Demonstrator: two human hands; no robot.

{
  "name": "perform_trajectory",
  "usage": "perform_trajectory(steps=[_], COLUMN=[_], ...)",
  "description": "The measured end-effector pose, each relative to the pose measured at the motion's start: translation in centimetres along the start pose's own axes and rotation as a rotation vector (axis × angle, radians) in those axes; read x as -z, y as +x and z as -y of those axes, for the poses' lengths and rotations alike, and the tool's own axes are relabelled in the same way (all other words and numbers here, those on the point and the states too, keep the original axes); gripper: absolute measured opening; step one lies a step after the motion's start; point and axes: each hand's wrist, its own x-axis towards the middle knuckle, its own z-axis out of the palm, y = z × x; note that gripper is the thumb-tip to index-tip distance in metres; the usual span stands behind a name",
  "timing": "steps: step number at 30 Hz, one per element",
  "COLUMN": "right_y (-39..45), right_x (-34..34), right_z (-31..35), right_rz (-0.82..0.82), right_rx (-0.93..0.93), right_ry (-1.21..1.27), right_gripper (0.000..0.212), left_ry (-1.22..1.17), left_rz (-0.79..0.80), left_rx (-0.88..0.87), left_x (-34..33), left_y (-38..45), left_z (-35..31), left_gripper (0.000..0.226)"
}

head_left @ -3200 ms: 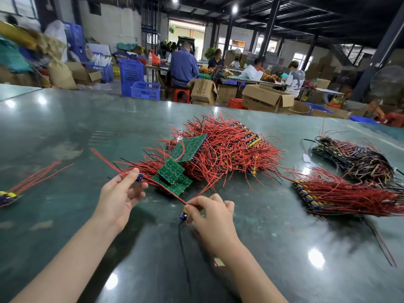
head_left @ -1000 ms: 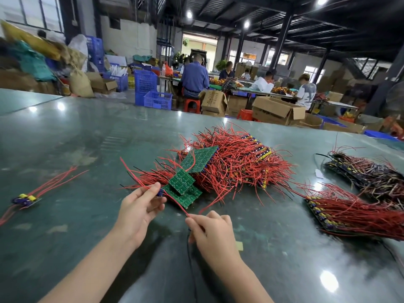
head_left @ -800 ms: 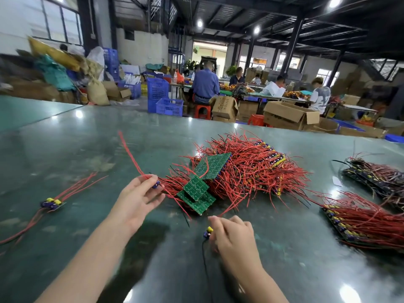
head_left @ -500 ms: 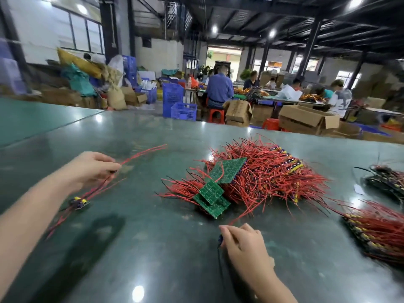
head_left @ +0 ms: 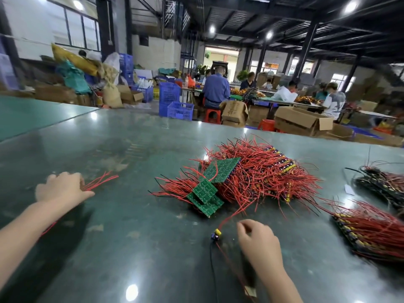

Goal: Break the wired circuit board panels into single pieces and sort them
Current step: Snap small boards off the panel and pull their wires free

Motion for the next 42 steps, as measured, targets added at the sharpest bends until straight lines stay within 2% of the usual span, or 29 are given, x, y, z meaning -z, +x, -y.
perform_trajectory(steps=[2,4,6,8,10,11,14,17,20,23,28,34,39,42], right_y=[-0.1,-0.3,-0.5,-0.6,-0.6,-0.6,-0.6,-0.5,-0.3,-0.2,-0.2,-0.9,-0.7,-0.7], right_x=[-0.6,-1.1,-1.5,-1.9,-2.2,-2.4,-2.5,-2.2,-1.7,-1.4,-0.5,0.3,0.2,0.9], right_z=[0.2,0.3,0.4,0.5,0.6,0.7,0.7,0.8,0.9,1.0,1.2,1.7,1.6,1.4], right_rz=[0.083,0.104,0.094,0.102,0.126,0.132,0.088,-0.035,-0.055,0.035,0.045,-0.018,0.028,0.198], right_rx=[0.033,0.074,0.118,0.162,0.192,0.202,0.209,0.192,0.117,0.072,-0.033,0.04,0.087,-0.039], right_ry=[-0.091,-0.15,-0.199,-0.201,-0.169,-0.149,-0.008,0.242,0.406,0.535,0.864,0.843,0.685,0.922], right_gripper=[0.029,0.035,0.042,0.044,0.042,0.04,0.031,0.02,0.02,0.023,0.011,0.018,0.014,0.012], left_ry=[-0.164,-0.453,-0.634,-0.703,-0.845,-0.929,-1.087,-1.125,-1.347,-1.567,-1.645,-1.739,-1.724,-1.654], left_rz=[-0.093,-0.062,0.13,0.393,0.637,0.708,0.682,0.542,0.662,0.667,0.763,0.836,0.779,0.768], left_rx=[-0.076,-0.213,-0.343,-0.456,-0.461,-0.43,-0.314,-0.299,-0.287,-0.203,-0.22,-0.271,-0.267,-0.286], left_x=[1.0,1.9,2.1,1.3,0.0,-0.4,-1.5,-2.0,-2.8,-3.2,-3.0,-3.1,-3.2,-3.2], left_y=[-2.2,-5.5,-9.1,-12.3,-14.7,-15.6,-16.6,-16.3,-16.8,-17.0,-17.0,-17.9,-18.4,-18.3], left_z=[-2.8,-6.5,-10.3,-14.0,-17.0,-18.2,-20.4,-20.8,-20.7,-20.7,-20.5,-20.4,-20.5,-20.2], left_gripper=[0.034,0.025,0.01,0.01,0.006,0.005,0.018,0.011,0.004,0.002,0.007,0.006,0.018,0.021])
